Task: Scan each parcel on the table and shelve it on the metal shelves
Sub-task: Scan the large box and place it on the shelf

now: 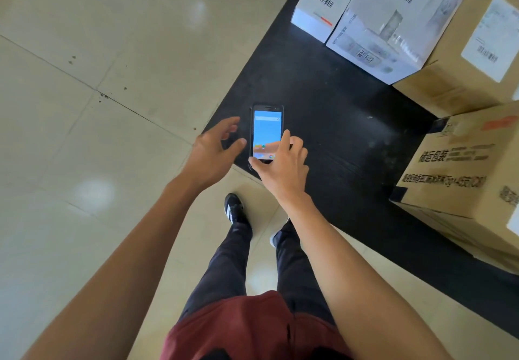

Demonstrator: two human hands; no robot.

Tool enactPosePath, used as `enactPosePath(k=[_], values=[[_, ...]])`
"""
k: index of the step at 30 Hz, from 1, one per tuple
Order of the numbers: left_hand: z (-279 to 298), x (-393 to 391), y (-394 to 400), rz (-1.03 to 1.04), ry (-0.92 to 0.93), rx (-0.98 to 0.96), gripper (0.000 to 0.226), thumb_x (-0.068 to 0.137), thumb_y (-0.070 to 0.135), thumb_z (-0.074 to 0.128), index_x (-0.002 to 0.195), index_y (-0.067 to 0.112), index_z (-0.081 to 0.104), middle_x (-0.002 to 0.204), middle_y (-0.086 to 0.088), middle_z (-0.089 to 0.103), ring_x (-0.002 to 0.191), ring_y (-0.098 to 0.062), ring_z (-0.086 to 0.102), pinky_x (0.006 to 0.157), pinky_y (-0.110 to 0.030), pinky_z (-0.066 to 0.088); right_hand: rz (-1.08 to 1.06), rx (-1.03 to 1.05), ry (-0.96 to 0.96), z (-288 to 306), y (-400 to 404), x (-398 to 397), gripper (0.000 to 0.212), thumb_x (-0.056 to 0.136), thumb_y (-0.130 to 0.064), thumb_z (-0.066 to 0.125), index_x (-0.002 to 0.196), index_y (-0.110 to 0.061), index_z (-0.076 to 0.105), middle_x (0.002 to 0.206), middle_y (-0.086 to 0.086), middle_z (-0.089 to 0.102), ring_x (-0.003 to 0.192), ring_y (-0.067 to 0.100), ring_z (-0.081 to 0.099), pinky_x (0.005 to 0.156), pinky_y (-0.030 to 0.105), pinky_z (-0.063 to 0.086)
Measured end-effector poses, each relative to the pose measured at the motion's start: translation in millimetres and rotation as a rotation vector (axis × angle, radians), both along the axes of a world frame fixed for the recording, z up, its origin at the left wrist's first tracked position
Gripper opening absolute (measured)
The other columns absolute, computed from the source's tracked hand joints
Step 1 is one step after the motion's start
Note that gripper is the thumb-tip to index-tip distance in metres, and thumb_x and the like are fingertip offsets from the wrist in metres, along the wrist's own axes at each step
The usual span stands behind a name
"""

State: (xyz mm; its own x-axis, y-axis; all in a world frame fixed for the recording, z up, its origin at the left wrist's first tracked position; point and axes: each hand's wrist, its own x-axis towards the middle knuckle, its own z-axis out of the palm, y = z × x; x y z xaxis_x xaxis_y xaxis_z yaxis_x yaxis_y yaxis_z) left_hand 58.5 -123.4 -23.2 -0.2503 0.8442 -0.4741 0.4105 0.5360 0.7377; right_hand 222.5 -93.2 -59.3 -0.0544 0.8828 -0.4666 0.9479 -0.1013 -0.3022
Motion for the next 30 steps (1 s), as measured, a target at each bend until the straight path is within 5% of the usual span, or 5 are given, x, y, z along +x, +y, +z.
enactPosePath(k=[11,21,30], values=[[-14,-15,-4,-0.031,-0.010,-0.024,0.046,0.099,0.033,0.063,0.145,0.031,0.053,0.134,0.011,0.063,0.123,-0.006,0.056,0.100,-0.022,0.040,-0.122,0.002,0.008,-12,4,-28,0.122,0.076,-0.060,0.078,0.160,-0.011,0.005,0.147,0.006,0.027,0.127,0.029,0.034,0.084,0.053,0.051],[-10,-13,-7,-0.017,-0.033,-0.013,0.045,0.099,0.030,0.064,0.143,0.032,0.055,0.132,0.011,0.064,0.123,-0.008,0.058,0.102,-0.022,0.041,-0.206,-0.025,0.069,-6,18,-18,0.100,0.076,-0.034,0.079,0.155,-0.017,0.019,0.141,0.006,0.040,0.128,0.029,0.039,0.093,0.051,0.040],[3,6,-6,-0.055,0.004,0.006,0.044,0.101,0.034,0.061,0.144,0.034,0.052,0.131,0.015,0.061,0.122,-0.005,0.056,0.100,-0.022,0.041,-0.180,0.066,0.135,15,12,28,0.092,0.071,-0.028,0.080,0.147,-0.017,0.029,0.130,0.003,0.045,0.118,0.026,0.042,0.086,0.047,0.047]])
